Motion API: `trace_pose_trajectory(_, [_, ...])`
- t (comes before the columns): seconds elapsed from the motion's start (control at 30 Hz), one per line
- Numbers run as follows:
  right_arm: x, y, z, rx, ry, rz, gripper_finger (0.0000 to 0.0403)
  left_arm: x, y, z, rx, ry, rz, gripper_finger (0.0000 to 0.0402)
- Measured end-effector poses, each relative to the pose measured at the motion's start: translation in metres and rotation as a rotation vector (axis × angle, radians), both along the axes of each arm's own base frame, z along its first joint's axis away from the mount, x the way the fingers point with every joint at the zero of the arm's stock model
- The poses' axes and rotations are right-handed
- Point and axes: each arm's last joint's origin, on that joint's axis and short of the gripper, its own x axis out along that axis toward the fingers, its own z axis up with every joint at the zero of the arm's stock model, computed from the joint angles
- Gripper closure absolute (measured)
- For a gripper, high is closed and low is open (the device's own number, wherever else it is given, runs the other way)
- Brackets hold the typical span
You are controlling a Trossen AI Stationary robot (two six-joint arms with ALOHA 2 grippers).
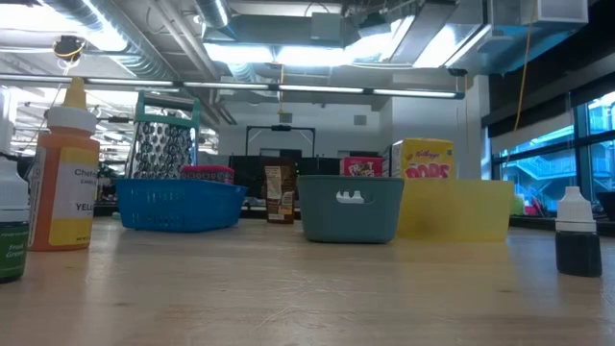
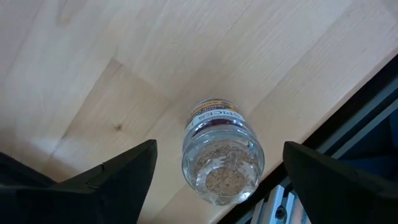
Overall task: Pick & Place Kitchen Items
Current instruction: Put the brown seasoning bottle into the blue bin
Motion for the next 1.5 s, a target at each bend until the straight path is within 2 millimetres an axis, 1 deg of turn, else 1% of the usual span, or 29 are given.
trace_pose_trajectory(0.43, [0.0003,0.0003,0.0003,0.003,-0.005,0.000,0.0251,-0.0002,0.0002,-0.0001,0.003,0.001,-0.010,0.0112])
trace_pose_trajectory(0.77, [0.0003,0.0001,0.0002,0.000,-0.004,-0.002,0.0251,0.0001,0.0004,-0.0001,0.011,-0.010,-0.020,0.0173])
trace_pose_trajectory(0.9, [0.0003,0.0001,0.0002,0.000,-0.004,-0.001,0.0251,0.0001,0.0003,-0.0001,0.006,-0.004,-0.013,0.0190])
trace_pose_trajectory(1.1, [0.0003,0.0001,0.0002,0.001,-0.004,-0.002,0.0251,-0.0001,0.0002,-0.0001,0.003,0.003,-0.016,0.0210])
trace_pose_trajectory(1.2, [0.0003,0.0001,0.0002,0.001,-0.005,-0.002,0.0251,-0.0002,0.0001,-0.0001,0.005,0.001,-0.053,0.0218])
trace_pose_trajectory(1.5, [0.0008,0.0000,0.0003,0.002,-0.007,-0.002,0.0251,-0.0009,0.0027,0.0016,0.033,-0.008,-0.140,0.0220])
